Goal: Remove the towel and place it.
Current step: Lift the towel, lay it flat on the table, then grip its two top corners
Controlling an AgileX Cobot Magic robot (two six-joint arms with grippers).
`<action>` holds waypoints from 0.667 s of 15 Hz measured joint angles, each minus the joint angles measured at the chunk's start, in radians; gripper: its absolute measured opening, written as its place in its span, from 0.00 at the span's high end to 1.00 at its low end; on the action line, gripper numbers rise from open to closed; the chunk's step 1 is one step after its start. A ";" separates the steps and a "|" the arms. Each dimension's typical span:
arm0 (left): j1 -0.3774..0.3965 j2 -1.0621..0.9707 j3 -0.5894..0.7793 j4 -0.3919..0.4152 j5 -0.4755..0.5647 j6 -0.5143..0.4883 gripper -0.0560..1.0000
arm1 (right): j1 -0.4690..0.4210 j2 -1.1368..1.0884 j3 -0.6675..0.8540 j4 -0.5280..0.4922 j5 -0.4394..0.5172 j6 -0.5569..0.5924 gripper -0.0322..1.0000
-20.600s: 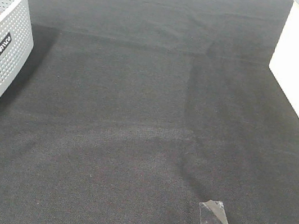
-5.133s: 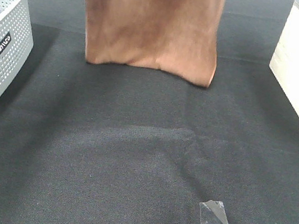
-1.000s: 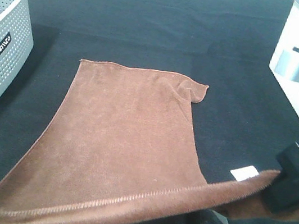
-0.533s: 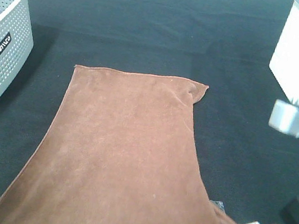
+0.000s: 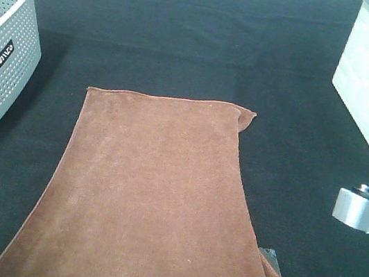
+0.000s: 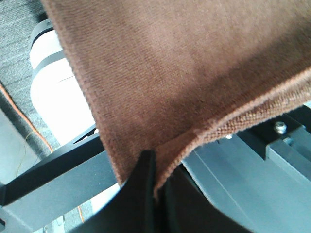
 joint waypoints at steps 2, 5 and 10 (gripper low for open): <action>0.000 0.022 0.000 0.001 -0.001 -0.024 0.95 | 0.000 0.000 0.000 0.003 -0.001 0.000 0.97; 0.000 0.061 0.000 0.004 -0.003 -0.036 0.95 | 0.000 0.055 0.000 0.013 -0.002 0.000 0.97; 0.000 0.144 0.000 0.009 -0.023 -0.036 0.95 | 0.000 0.196 0.000 0.023 -0.059 -0.017 0.97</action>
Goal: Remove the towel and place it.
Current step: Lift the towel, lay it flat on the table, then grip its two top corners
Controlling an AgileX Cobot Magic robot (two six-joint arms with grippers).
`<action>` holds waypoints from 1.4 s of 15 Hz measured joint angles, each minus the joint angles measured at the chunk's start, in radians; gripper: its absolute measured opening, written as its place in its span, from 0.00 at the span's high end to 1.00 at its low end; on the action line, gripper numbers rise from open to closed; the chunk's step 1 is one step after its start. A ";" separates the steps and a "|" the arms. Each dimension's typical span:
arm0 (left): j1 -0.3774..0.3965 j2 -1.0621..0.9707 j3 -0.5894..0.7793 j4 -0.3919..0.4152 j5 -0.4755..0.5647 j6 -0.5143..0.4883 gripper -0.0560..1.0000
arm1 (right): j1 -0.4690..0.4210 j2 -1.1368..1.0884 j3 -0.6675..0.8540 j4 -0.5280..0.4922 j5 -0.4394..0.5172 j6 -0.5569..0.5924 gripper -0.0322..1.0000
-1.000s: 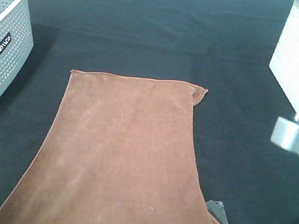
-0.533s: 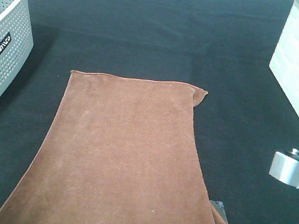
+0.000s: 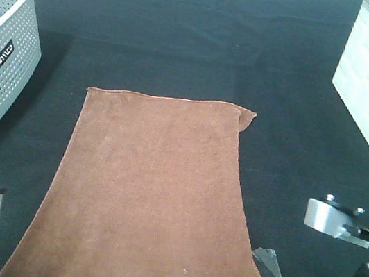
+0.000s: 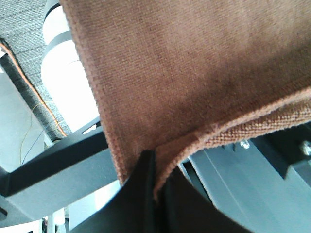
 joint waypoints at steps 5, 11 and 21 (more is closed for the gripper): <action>0.000 0.153 -0.083 0.083 0.000 0.020 0.95 | -0.002 0.114 -0.001 0.024 -0.082 -0.079 0.97; 0.000 0.349 -0.190 0.108 0.023 0.104 0.95 | -0.004 0.280 -0.004 0.031 -0.161 -0.140 0.97; 0.000 0.405 -0.216 0.066 0.023 0.127 0.62 | -0.004 0.309 -0.004 0.092 -0.194 -0.196 0.63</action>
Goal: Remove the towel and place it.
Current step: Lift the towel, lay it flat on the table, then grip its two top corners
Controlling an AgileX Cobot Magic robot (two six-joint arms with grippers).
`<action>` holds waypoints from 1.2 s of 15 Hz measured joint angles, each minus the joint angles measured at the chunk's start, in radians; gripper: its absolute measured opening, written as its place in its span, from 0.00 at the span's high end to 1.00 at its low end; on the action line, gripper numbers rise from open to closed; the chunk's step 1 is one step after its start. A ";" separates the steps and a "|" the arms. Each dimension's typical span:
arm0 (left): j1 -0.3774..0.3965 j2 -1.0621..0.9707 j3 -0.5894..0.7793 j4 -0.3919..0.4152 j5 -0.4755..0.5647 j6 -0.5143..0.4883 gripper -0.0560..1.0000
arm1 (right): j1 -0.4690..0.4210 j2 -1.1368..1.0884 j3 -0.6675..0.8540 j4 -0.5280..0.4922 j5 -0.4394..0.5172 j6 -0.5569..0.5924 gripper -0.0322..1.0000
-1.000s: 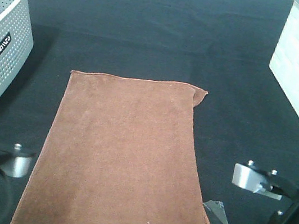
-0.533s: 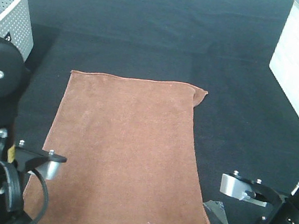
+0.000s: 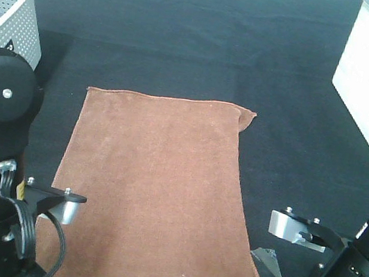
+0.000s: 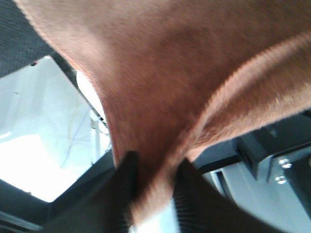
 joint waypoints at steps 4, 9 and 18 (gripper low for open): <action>0.000 0.000 0.000 -0.018 -0.001 -0.015 0.25 | 0.000 0.000 0.000 0.014 0.001 0.005 0.33; 0.000 0.000 0.000 -0.040 0.010 -0.013 0.22 | 0.000 -0.020 -0.008 0.014 0.003 0.004 0.29; 0.003 -0.055 -0.230 0.196 0.048 -0.021 0.22 | -0.033 -0.165 -0.418 -0.208 0.025 0.193 0.29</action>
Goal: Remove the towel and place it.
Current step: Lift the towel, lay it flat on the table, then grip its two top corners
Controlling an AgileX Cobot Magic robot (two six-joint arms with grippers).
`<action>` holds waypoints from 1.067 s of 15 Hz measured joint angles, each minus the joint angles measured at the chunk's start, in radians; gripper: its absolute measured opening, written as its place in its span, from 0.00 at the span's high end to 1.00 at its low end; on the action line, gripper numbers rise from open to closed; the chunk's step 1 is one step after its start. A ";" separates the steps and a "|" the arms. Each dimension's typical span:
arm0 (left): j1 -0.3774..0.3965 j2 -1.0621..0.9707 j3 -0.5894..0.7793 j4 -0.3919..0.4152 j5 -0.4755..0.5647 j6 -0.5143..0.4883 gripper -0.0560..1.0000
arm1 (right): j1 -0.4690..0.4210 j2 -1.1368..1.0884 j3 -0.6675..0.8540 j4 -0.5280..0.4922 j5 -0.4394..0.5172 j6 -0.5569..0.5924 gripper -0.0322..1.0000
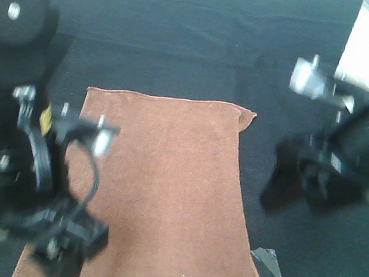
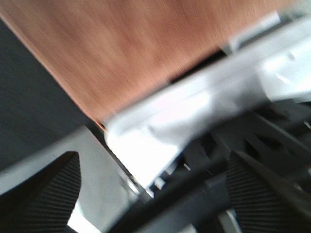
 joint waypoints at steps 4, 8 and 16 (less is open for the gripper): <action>0.166 0.000 -0.147 0.068 -0.005 0.042 0.22 | -0.196 0.018 -0.178 0.056 0.051 -0.037 0.29; 0.374 0.000 -0.208 0.077 -0.063 0.119 0.21 | -0.229 0.053 -0.257 0.068 0.039 -0.069 0.29; 0.491 0.182 -0.341 -0.038 -0.139 0.243 0.21 | -0.245 0.309 -0.368 0.097 -0.059 -0.085 0.29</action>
